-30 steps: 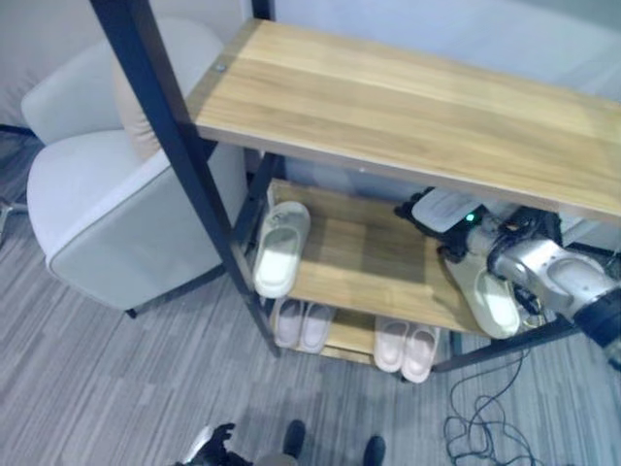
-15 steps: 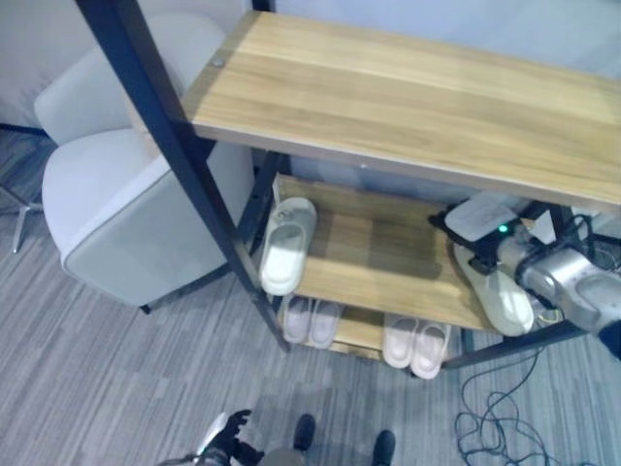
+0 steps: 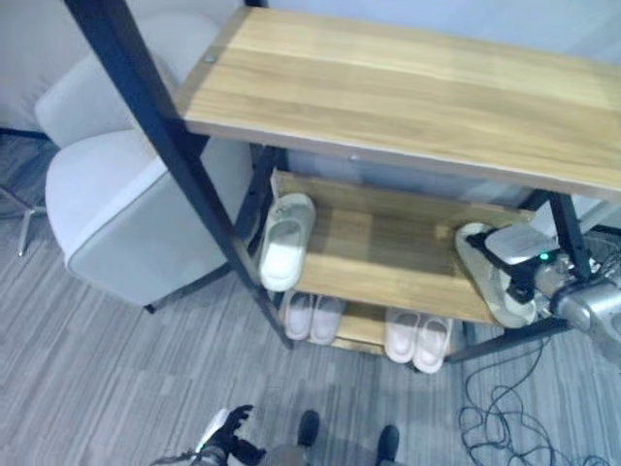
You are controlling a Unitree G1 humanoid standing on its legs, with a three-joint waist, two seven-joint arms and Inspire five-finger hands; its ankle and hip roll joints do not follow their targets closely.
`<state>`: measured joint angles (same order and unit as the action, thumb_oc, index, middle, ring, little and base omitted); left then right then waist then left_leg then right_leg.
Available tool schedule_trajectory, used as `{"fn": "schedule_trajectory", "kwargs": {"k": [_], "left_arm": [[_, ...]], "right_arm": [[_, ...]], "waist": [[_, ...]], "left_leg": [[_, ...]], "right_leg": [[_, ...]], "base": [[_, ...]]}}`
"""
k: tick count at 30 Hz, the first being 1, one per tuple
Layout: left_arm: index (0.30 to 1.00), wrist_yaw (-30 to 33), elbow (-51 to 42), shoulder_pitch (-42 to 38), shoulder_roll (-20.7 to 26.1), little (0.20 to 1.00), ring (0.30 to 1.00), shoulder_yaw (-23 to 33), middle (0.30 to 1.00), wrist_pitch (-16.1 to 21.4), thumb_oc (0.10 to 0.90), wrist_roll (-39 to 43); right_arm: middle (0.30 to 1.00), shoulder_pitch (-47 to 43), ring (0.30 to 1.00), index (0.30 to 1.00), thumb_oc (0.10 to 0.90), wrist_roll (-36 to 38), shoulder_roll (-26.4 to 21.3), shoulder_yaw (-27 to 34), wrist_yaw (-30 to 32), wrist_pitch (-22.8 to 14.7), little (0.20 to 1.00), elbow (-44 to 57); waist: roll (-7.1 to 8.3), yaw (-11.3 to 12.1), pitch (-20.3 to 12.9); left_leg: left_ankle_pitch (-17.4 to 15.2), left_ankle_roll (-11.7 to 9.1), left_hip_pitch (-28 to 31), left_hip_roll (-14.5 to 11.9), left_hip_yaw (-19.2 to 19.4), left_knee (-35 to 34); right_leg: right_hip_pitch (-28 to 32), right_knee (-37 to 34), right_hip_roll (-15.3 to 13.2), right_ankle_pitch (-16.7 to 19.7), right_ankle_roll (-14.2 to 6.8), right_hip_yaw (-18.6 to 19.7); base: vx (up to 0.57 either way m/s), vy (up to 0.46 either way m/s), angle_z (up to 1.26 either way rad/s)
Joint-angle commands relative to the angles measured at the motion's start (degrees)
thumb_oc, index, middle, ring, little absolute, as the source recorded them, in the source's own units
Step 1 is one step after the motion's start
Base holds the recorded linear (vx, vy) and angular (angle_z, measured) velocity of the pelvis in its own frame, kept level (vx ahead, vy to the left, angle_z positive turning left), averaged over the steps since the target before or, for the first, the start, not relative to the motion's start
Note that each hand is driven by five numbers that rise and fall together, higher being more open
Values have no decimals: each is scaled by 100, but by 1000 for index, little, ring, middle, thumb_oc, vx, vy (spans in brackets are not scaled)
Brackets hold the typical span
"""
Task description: Arrange the slippers neatly on the shoe rack.
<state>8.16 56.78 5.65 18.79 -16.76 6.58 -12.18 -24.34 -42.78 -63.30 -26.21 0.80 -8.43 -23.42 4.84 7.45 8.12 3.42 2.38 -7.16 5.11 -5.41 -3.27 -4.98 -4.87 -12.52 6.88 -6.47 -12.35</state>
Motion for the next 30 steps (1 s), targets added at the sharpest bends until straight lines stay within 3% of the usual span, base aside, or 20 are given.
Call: {"fn": "schedule_trajectory", "kwargs": {"k": [1,17,18,19,30], "left_arm": [[900,96,74,8,-32,900,900,-189,900,203,800,-197],[900,219,366,-249,-51,900,900,-242,900,192,800,-120],[900,236,384,-291,-59,900,900,-238,900,190,800,-93],[900,249,392,-309,-64,900,900,-239,900,196,800,-87],[900,245,531,-344,-75,900,900,22,900,157,800,-77]], "right_arm": [[900,-460,900,900,800,-88,-609,348,296,437,900,-347],[900,-1161,900,900,800,200,-423,25,627,579,900,-796],[413,-1169,413,413,475,392,-313,92,671,566,413,-756],[300,-1118,300,300,400,520,-243,181,684,554,300,-709],[300,448,300,300,400,1778,542,1580,699,126,300,467]], "waist": [[-91,203,-366],[-74,260,-374],[-81,260,-368],[-78,255,-369],[-17,94,-412]], "left_leg": [[-581,-135,-61,-36,-507,250],[-522,-161,-207,-28,-551,224],[-511,-163,-231,-29,-557,223],[-503,-163,-248,-31,-557,222],[-597,-121,-74,-37,-495,174]], "right_leg": [[72,979,-187,-790,-397,-12],[25,860,-161,-733,-395,-89],[7,845,-152,-723,-394,-91],[3,835,-148,-722,-390,-91],[94,845,-131,-747,-390,-17]], "base": [[0,0,0],[16,-6,4],[0,0,0],[0,0,0],[7,8,1]]}}
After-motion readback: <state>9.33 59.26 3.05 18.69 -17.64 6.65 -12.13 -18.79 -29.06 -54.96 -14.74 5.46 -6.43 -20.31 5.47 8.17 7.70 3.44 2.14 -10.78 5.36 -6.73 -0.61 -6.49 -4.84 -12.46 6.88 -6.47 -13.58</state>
